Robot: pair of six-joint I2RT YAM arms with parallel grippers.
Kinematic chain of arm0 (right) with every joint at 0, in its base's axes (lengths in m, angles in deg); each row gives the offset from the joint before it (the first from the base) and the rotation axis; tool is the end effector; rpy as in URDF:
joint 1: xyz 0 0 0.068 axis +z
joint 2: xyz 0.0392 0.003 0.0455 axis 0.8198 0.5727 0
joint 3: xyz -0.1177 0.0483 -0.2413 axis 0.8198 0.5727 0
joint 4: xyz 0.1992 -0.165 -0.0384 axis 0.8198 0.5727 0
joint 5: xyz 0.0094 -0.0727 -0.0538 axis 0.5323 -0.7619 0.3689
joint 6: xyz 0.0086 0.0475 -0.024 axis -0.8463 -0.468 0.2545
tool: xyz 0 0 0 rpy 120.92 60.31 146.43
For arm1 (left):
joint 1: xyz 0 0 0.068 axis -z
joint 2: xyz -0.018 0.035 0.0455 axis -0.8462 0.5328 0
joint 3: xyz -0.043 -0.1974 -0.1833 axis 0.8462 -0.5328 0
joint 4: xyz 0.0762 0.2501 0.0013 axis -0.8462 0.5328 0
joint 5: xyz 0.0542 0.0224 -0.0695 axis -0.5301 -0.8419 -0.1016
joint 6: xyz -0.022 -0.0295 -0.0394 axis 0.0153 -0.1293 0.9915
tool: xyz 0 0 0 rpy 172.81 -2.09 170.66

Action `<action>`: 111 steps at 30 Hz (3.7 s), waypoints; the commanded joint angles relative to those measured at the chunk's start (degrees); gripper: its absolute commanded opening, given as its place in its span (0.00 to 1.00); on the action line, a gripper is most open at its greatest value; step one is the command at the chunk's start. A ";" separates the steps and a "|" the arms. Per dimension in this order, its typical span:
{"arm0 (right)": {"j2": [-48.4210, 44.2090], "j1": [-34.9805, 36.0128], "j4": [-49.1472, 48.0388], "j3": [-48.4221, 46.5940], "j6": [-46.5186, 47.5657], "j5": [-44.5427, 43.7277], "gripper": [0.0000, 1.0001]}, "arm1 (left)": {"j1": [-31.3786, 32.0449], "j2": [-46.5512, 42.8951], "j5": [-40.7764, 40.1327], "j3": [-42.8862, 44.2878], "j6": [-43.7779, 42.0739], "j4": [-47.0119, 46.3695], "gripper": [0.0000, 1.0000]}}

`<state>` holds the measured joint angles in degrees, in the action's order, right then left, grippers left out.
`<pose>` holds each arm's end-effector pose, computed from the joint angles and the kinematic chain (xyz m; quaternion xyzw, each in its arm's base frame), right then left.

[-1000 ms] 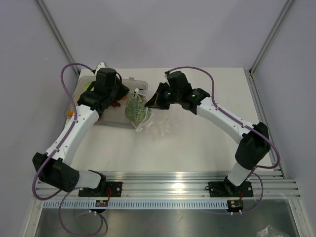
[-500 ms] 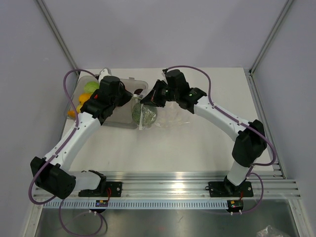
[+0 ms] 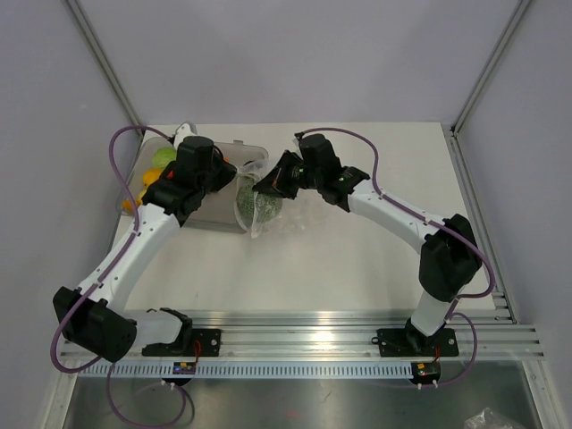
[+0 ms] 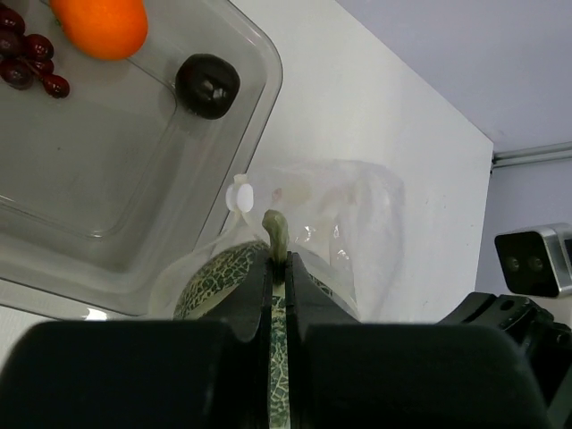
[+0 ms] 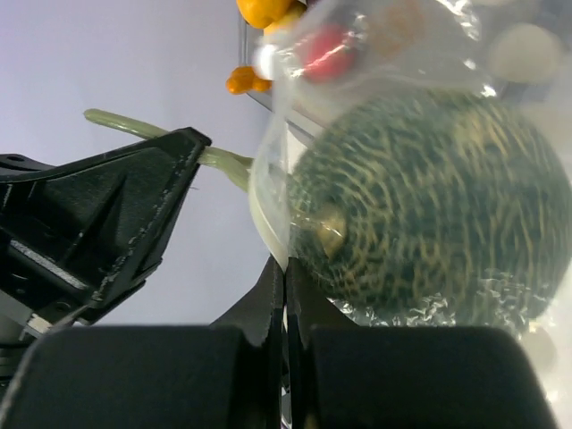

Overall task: Place the food in the zip-top bag and seal the zipper
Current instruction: Place the fake fruit in the zipper food storage bag, then adjust the zipper food storage bag at the center of the board.

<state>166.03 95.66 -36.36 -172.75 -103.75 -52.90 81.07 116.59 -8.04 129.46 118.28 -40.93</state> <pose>0.3065 0.2795 0.3189 0.0591 0.8340 0.5082 0.2066 0.2608 -0.1037 0.3679 -0.2585 0.8245 -0.2207 0.4524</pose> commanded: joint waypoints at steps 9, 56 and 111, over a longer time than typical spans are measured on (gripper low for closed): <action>-1.50 0.18 -6.04 0.29 0.72 4.27 0.00 | -5.60 -3.36 8.33 2.86 2.24 -5.87 0.00; -8.10 -3.86 -23.71 14.18 1.86 10.16 0.00 | -1.38 2.97 39.89 15.25 -29.58 12.32 0.38; -25.58 -11.15 30.51 -4.20 32.09 -19.18 0.00 | -0.15 15.18 43.40 29.93 -21.58 14.09 0.00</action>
<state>142.23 85.30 -14.44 -177.18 -76.69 -63.04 80.98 128.96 30.65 158.73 97.50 -26.87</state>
